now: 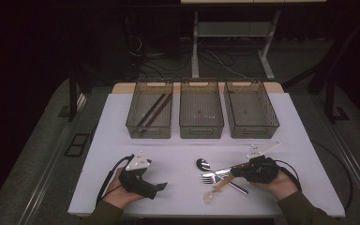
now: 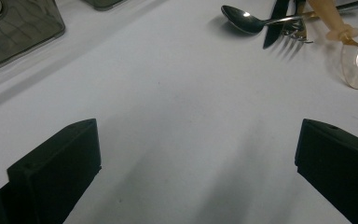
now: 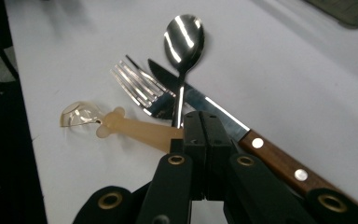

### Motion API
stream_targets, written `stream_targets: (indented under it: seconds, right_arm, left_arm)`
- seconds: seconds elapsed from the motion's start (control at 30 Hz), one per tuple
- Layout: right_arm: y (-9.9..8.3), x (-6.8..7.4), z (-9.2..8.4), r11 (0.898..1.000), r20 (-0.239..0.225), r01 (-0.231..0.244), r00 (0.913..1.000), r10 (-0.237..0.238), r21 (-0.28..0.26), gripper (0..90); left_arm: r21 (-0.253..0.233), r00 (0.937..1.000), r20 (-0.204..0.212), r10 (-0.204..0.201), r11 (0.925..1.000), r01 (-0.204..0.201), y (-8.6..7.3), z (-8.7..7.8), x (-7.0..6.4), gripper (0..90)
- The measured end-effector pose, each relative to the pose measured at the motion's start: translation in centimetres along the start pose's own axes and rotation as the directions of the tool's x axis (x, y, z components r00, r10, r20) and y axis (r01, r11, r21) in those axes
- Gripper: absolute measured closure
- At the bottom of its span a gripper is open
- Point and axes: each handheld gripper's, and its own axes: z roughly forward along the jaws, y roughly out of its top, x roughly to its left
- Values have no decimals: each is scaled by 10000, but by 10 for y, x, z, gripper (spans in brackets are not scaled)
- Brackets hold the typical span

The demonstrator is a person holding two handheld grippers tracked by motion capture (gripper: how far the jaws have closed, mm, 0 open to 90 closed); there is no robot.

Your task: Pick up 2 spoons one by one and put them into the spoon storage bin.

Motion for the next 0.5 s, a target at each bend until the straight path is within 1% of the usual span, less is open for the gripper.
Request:
stream_targets:
  seconds: [0.17,0.23,0.3,0.4,0.47,0.5]
  right_arm:
    - [-2,2,1,9999,-47,117,9999,-117,53,892]
    - [-1,3,0,9998,-77,176,9998,-177,-32,892]
    - [0,4,0,9996,-102,244,9996,-245,-142,861]
    - [2,6,0,9983,-257,502,9984,-510,-309,796]
    - [5,8,1,9965,-465,752,9960,-768,-352,719]
    - [6,10,3,9953,-492,890,9946,-908,-385,689]
  left_arm:
    - [-5,10000,-22,-3,10000,3,1,0,-1,0]
    - [2,10000,-21,8,10000,-8,0,0,-1,0]
    - [27,10000,-16,30,10000,-30,0,0,0,0]
    - [31,10000,-13,36,10000,-36,0,0,0,0]
    - [33,10000,-13,40,10000,-40,0,0,0,0]
    - [29,10000,-14,38,10000,-38,0,0,0,0]
